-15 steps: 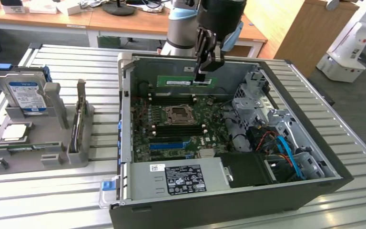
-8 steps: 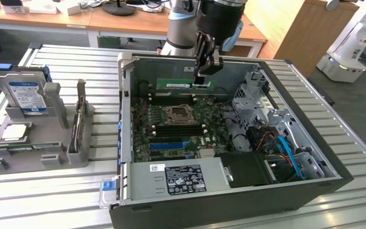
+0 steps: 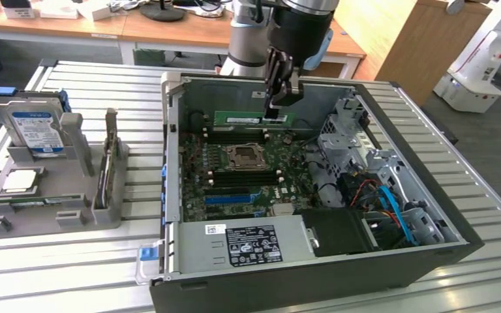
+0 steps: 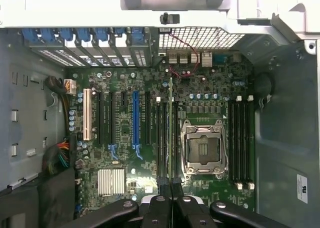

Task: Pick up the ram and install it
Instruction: 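Insert the ram into the slot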

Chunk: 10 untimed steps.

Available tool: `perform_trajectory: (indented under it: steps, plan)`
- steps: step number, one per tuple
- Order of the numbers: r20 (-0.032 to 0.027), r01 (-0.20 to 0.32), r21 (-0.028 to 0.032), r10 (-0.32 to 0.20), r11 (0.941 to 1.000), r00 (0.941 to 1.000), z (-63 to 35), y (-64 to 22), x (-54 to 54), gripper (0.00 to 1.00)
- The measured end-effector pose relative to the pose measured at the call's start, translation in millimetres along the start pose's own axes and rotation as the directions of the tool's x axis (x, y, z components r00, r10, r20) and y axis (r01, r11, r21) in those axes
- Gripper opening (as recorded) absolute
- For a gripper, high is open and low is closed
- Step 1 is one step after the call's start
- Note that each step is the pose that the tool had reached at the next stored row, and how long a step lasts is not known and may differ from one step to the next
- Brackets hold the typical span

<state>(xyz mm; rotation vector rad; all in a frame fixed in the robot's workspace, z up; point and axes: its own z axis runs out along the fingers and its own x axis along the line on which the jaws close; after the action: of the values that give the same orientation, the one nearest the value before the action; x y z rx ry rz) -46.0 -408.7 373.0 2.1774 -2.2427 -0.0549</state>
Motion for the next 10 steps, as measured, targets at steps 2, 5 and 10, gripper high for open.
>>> perform_trajectory:
  steps: [2, 5, 10]
  plan:
    - [0.0001, 0.000, 0.0000, 0.000, 1.0000, 1.0000, 1.1, 0.0, 0.0, 0.12]
    - [0.0001, 0.000, 0.0000, 0.000, 1.0000, 1.0000, 3.0, -0.1, 0.1, 0.12]
    - [0.0001, 0.000, 0.0001, 0.000, 1.0000, 1.0000, 7.1, -0.3, 0.1, 0.12]
